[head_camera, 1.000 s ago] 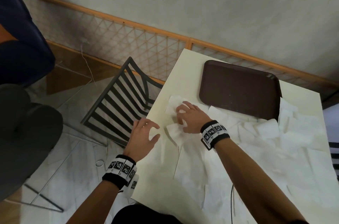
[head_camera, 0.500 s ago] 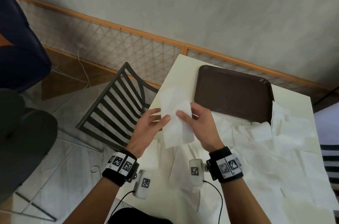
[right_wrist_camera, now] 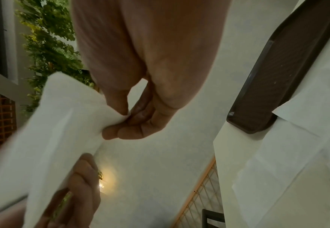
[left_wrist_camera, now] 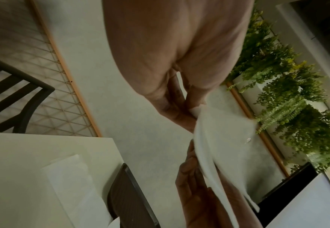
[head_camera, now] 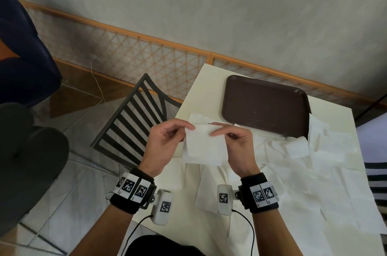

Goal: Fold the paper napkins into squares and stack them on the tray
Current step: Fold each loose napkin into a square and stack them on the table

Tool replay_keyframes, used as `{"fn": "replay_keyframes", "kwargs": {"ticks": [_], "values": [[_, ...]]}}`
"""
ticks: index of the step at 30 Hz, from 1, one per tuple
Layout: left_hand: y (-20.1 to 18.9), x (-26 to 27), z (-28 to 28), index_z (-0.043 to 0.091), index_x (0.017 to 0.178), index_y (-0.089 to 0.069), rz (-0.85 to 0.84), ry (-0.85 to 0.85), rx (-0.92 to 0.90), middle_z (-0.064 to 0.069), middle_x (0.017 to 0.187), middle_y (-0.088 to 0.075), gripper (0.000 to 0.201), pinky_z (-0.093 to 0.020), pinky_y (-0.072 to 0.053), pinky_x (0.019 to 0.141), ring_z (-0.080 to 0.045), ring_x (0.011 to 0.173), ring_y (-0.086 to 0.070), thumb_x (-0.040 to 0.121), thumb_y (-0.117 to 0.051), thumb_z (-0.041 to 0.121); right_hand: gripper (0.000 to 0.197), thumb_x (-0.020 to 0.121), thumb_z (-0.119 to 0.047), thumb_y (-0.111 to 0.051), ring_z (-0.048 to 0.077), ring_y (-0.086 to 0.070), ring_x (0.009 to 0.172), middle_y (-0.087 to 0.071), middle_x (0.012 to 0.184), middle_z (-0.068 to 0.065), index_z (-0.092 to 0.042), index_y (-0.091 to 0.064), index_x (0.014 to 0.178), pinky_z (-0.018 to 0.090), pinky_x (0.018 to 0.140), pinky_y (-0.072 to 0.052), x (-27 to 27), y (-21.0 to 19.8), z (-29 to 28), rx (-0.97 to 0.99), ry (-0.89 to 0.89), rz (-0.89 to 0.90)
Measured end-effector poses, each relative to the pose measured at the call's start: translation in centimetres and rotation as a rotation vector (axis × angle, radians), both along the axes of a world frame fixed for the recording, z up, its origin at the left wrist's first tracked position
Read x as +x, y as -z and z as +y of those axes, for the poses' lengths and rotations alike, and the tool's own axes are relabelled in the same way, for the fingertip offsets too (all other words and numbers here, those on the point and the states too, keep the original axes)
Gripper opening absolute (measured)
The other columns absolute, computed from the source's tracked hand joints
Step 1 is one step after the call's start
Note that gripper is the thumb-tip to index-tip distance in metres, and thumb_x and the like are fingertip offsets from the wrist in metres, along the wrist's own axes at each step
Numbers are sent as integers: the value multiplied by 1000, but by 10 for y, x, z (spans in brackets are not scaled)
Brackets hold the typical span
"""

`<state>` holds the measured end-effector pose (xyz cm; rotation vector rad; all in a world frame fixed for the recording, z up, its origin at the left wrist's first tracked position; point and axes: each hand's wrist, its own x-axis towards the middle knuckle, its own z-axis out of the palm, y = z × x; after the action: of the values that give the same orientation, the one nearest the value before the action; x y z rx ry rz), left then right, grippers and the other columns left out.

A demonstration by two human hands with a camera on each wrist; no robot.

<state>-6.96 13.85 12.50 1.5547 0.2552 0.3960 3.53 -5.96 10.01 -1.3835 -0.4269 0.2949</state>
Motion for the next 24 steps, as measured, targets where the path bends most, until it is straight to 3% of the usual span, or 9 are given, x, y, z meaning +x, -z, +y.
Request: {"fn": "replay_keyframes", "kwargs": {"ticks": [2,7,9,11,13,15,18,20,24], "values": [[-4,-3,-1,3,104,-77,-12,16,-29,0,101,-78,24,-29,-59,85,-17,98,-72,104,-57,-10,48,92,24,-63,45,-75,114,-82,117,19,-15,-89,83,57,100,-58,-2,-2,1,29,-15,-8],[-7,-8,-1,6,98,-78,23,-2,-63,0,99,-75,31,-33,-59,85,-14,98,-70,106,-52,-9,47,96,20,-59,46,-71,121,-80,123,20,-15,-89,86,54,100,-56,-7,-4,-4,55,-61,-53],[-7,-13,2,7,97,-77,21,5,-5,1,98,-74,32,-35,-60,88,-16,99,-69,106,-51,-8,46,89,16,-50,48,-68,124,-78,124,24,-10,-88,87,52,98,-52,-9,-6,-8,95,-83,-13],[-7,-20,4,10,98,-78,-2,26,150,4,98,-76,28,-29,-59,90,-14,99,-71,105,-56,-6,41,87,10,-43,48,-67,122,-77,123,25,1,-83,95,48,99,-50,-12,-11,-8,108,-72,3],[-7,-26,4,10,98,-78,-33,70,310,7,96,-78,22,-22,-57,87,-15,97,-73,103,-62,-4,32,105,-5,-46,36,-71,115,-78,119,11,-3,-78,107,43,99,-54,-17,-18,0,-81,-18,-138],[-8,-30,2,8,99,-78,-54,112,406,9,95,-78,16,-22,-60,86,-15,95,-76,102,-65,-2,29,114,-34,-49,18,-70,106,-76,111,-8,-19,-73,107,38,94,-54,-26,-20,17,-395,-23,-399],[-7,-34,3,6,99,-78,-82,69,422,5,93,-78,11,-23,-61,84,-19,90,-77,103,-68,5,42,117,-48,-38,16,-55,84,-61,84,-11,-22,-61,93,46,80,-48,-36,-9,40,-664,-72,-675],[-5,-39,7,9,95,-78,-57,-36,386,7,88,-77,9,-20,-59,80,-17,85,-76,101,-71,7,40,117,-45,-39,15,-46,75,-49,74,-11,-21,-51,86,40,72,-43,-36,-2,47,-656,-70,-648],[7,-52,13,17,90,-78,67,-197,335,5,86,-78,6,-20,-61,78,-17,82,-76,95,-81,17,37,116,-40,-52,11,-45,62,-46,66,-10,-22,-44,84,21,61,-35,-34,16,51,-533,-42,-304]]}}
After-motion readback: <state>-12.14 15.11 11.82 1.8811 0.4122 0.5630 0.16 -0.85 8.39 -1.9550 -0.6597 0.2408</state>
